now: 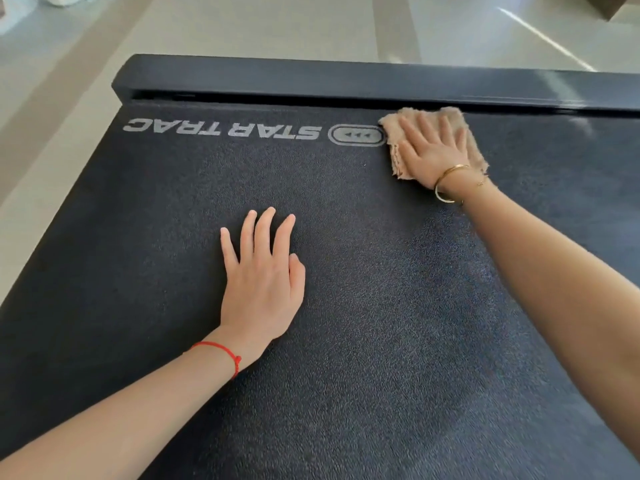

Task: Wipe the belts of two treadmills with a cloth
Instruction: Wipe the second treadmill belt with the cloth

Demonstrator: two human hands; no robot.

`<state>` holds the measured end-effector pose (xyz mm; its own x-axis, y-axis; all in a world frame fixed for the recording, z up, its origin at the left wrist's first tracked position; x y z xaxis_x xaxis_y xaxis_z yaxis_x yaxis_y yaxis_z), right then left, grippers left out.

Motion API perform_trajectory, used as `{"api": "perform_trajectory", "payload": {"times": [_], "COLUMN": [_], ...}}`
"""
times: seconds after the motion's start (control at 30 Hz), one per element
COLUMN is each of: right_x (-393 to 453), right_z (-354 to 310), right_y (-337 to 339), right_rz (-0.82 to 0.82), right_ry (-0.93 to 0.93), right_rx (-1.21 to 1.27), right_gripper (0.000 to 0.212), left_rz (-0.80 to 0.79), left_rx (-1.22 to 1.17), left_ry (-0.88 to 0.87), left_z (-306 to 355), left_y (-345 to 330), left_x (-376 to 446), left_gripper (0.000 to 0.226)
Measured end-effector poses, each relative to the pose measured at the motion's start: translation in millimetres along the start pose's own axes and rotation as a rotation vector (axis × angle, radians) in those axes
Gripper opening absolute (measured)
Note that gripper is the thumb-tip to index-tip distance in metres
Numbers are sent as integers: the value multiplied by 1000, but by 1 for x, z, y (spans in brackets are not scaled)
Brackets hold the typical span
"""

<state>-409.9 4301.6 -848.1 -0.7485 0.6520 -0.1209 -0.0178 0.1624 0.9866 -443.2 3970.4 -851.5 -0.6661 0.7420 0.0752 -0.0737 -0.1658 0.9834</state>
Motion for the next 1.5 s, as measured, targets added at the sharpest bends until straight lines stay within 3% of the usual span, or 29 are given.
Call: {"api": "perform_trajectory", "payload": {"times": [0.13, 0.37, 0.5, 0.77, 1.03, 1.17, 1.23, 1.37, 1.5], "right_x": [-17, -131, -163, -141, -283, -320, -316, -286, -289], "right_z": [-15, -68, -70, -6, -67, -58, -38, -6, -25], "right_y": [-4, -24, -29, -18, -38, -43, -39, -29, -34], "right_rz": [-17, 31, 29, -6, -19, -24, -29, -32, -18], "right_ry": [-7, 320, 389, 82, 431, 496, 478, 252, 138], "right_rx": [8, -3, 0, -10, -29, -44, -39, -33, -52], "right_gripper": [56, 54, 56, 53, 55, 55, 54, 55, 54], "left_rz": [23, 48, 59, 84, 106, 112, 109, 100, 103], "left_rx": [-13, -12, -26, -53, -66, -100, -120, -131, -126], "left_ry": [-2, -6, -10, -12, -9, -9, -12, -11, -9], "left_z": [-1, -1, -1, -2, -1, -1, -2, -2, 1], "left_y": [-2, -3, -2, -2, -1, 0, 0, 1, 1], "left_x": [0, 0, -1, -1, -2, -3, -4, -6, -6], "left_gripper": [54, 54, 54, 51, 50, 49, 48, 48, 48]}}
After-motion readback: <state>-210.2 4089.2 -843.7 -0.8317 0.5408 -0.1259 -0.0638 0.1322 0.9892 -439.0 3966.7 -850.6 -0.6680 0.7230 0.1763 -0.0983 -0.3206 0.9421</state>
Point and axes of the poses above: each hand's wrist, its own x-axis towards the middle knuckle, its own y-axis out of the back of the hand, z = x × y, the point moved 4 cm from there along x, towards the middle knuckle, and after that the axes turned 1 degree about -y, right-handed, at the moved point
